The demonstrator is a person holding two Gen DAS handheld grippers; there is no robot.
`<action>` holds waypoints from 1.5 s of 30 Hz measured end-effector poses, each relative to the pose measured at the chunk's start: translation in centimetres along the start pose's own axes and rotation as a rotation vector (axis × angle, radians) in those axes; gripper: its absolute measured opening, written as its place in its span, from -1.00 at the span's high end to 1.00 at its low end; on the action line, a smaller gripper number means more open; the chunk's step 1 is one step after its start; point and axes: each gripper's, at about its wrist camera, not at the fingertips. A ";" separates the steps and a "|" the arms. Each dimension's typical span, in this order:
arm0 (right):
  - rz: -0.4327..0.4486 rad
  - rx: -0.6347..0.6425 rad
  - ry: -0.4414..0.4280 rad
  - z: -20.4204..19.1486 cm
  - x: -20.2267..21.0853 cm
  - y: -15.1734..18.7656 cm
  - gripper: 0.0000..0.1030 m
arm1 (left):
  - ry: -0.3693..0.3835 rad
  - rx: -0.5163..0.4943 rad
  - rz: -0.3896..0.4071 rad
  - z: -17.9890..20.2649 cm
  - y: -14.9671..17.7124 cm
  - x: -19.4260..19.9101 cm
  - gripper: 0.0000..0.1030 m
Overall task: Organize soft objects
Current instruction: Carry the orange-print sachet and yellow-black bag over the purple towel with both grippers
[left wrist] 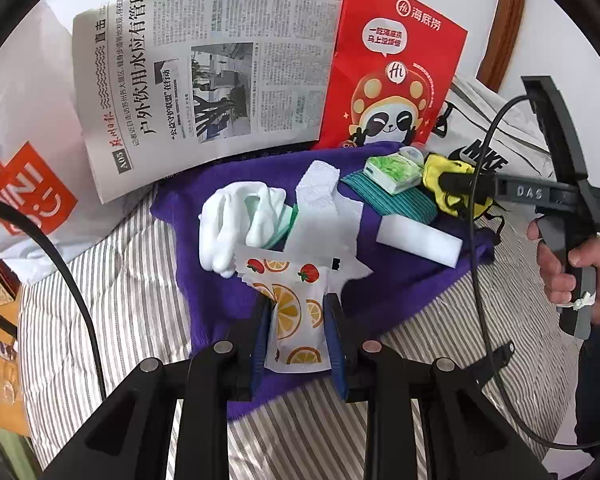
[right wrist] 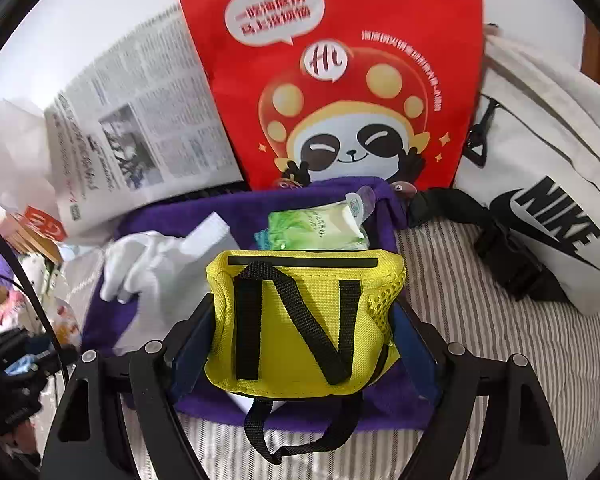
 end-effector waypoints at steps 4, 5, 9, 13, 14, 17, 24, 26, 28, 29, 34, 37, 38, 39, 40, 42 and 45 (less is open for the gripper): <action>-0.047 0.004 0.014 0.3 -2.2 0.0 -0.61 | -0.003 -0.006 -0.009 -0.4 -0.6 -1.1 0.51; -0.055 0.006 0.013 0.2 -2.6 0.0 -0.61 | -0.002 -0.005 -0.011 -0.5 -0.6 -1.2 0.51; -0.076 0.024 0.012 -0.1 -3.7 0.3 -0.61 | -0.004 -0.001 -0.019 -1.0 -1.0 -2.0 0.51; -0.089 0.022 0.016 0.1 -4.5 0.2 -0.61 | -0.005 0.008 -0.020 -1.5 -1.3 -2.6 0.51; -0.091 0.019 0.016 0.2 -4.7 0.1 -0.61 | -0.005 0.010 -0.019 -1.7 -1.3 -2.6 0.51; -0.095 0.010 0.007 0.5 -5.0 0.2 -0.62 | 0.002 0.016 -0.022 -2.1 -1.3 -3.1 0.51; -0.097 -0.005 -0.013 1.0 -5.2 0.2 -0.63 | -0.012 0.015 -0.074 -2.3 -1.2 -5.5 0.51; -0.097 -0.002 -0.018 1.0 -5.1 0.2 -0.64 | -0.023 0.024 -0.090 -2.5 -1.2 -6.3 0.51; -0.098 -0.003 -0.021 1.2 -5.2 0.1 -0.64 | -0.021 0.031 -0.102 -2.6 -1.2 -7.1 0.51; -0.098 -0.003 -0.023 1.2 -5.1 0.1 -0.65 | -0.025 0.030 -0.111 -2.6 -1.2 -7.4 0.51; -0.092 -0.008 -0.032 1.4 -5.1 0.3 -0.68 | -0.038 0.005 -0.131 -2.0 -0.7 -8.5 0.49; -0.094 -0.012 -0.036 1.5 -5.3 0.4 -0.71 | -0.038 0.009 -0.132 -2.0 -0.8 -8.8 0.43; -0.096 -0.014 -0.037 1.6 -5.4 0.4 -0.72 | -0.039 0.007 -0.132 -2.0 -0.7 -8.7 0.42; -0.099 -0.016 -0.039 1.6 -5.6 0.4 -0.72 | -0.037 -0.001 -0.133 -1.8 -0.7 -8.8 0.37; -0.101 -0.015 -0.041 1.6 -5.6 0.3 -0.74 | -0.035 -0.009 -0.136 -1.6 -0.6 -8.8 0.33; -0.103 -0.017 -0.046 1.7 -5.6 0.2 -0.76 | -0.024 -0.023 -0.141 -1.5 -0.5 -8.7 0.21; -0.107 -0.027 -0.063 2.2 -5.5 0.2 -0.79 | -0.026 -0.036 -0.145 -1.1 -0.3 -8.4 0.00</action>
Point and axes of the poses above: each gripper's, at about its wrist camera, not at the fingertips, and x roughly against the way its jaws point, z to its right, y to its underside, and after that the axes turned 3 degrees about z, right-handed
